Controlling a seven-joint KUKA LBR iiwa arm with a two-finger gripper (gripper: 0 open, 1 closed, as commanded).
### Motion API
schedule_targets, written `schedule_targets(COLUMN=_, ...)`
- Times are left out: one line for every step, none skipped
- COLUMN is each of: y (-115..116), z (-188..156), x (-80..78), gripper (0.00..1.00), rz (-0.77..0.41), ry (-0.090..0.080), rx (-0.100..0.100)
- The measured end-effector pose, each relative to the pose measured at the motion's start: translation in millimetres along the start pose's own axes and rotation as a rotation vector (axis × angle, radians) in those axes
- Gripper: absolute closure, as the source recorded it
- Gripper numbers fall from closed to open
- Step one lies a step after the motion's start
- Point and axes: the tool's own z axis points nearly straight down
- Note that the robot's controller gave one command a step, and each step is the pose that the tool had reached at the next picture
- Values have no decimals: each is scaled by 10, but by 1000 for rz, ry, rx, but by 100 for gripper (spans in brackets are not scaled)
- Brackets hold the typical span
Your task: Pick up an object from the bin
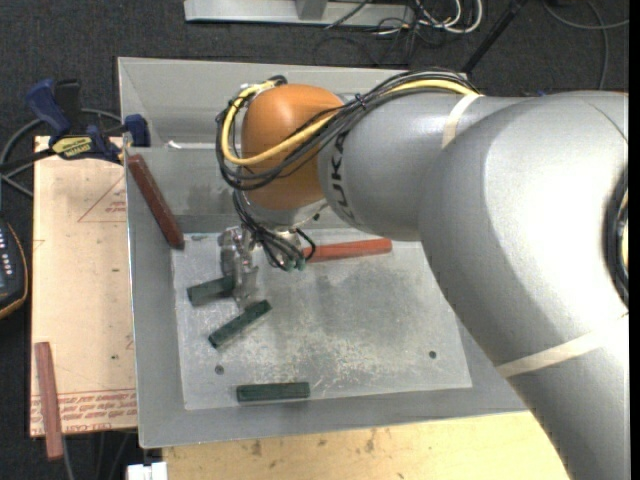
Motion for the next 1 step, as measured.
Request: schedule_targets(y=735, z=-1425, x=310, gripper=100, rz=-18, ry=-8, rx=-3)
